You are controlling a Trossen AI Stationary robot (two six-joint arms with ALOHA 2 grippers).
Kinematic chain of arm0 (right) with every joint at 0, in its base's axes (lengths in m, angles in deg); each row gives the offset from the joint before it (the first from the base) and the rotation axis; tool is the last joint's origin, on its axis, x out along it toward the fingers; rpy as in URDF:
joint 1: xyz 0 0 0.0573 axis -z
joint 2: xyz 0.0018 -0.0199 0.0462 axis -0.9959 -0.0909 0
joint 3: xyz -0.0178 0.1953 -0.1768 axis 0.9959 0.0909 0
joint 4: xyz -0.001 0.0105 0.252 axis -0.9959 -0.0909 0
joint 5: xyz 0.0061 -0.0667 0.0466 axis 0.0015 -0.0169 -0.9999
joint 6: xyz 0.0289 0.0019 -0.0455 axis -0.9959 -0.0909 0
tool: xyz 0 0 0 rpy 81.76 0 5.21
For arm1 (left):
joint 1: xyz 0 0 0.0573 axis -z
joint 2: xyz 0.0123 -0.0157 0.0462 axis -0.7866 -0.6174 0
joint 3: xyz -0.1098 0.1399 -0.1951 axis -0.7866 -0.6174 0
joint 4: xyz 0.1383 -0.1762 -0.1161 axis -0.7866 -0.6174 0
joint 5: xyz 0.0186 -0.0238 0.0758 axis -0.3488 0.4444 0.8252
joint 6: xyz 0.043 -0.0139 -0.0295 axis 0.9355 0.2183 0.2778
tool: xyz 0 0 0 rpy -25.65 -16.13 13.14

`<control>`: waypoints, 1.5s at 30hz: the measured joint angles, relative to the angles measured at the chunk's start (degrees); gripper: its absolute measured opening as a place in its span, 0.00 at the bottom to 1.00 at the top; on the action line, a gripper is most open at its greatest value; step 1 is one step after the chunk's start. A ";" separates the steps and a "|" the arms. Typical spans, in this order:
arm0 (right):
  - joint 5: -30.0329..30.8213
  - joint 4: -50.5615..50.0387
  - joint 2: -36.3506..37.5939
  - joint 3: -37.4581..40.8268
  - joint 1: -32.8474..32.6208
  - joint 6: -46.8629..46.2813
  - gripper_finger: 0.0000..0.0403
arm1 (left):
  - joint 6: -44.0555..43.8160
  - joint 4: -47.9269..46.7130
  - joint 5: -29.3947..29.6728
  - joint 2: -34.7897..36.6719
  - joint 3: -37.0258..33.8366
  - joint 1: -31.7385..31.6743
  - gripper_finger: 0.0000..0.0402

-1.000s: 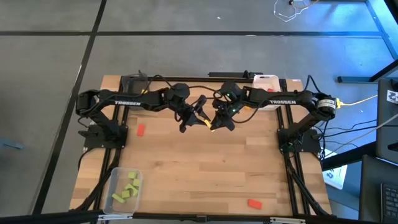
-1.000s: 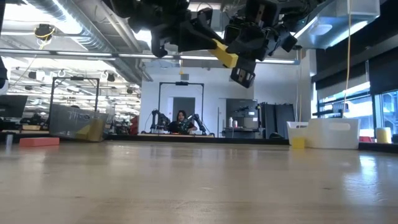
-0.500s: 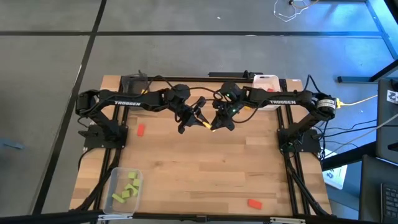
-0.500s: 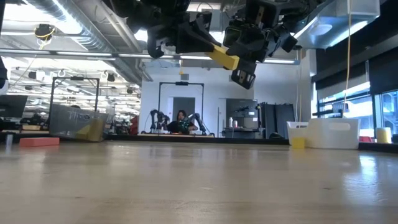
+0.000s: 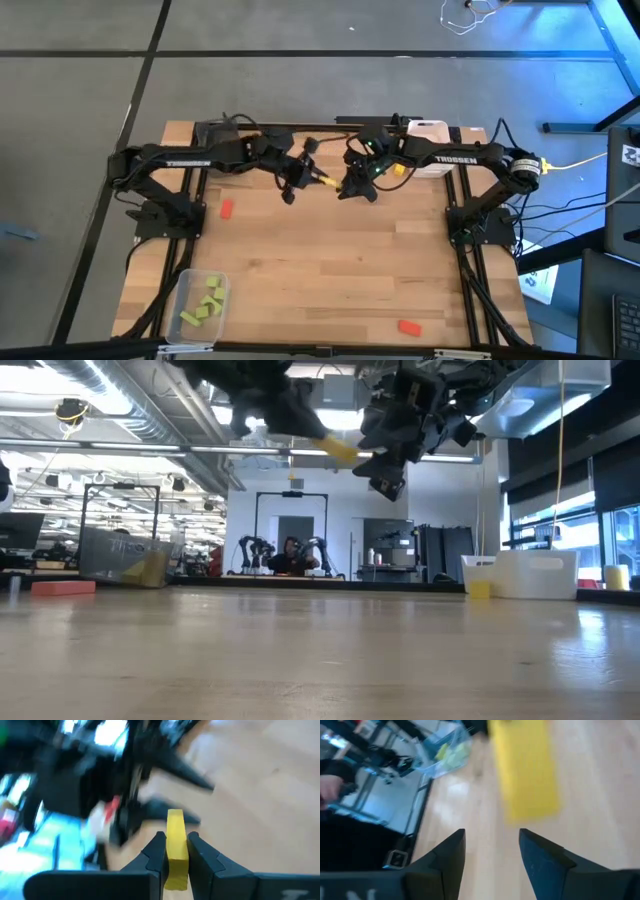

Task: Sort & place blocks by color
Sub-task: Put the yellow block into the black bin

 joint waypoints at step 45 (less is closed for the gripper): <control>15.57 5.19 2.31 0.07 1.72 5.63 0.47 | -75.69 -65.25 45.93 -0.71 -0.11 -27.83 0.20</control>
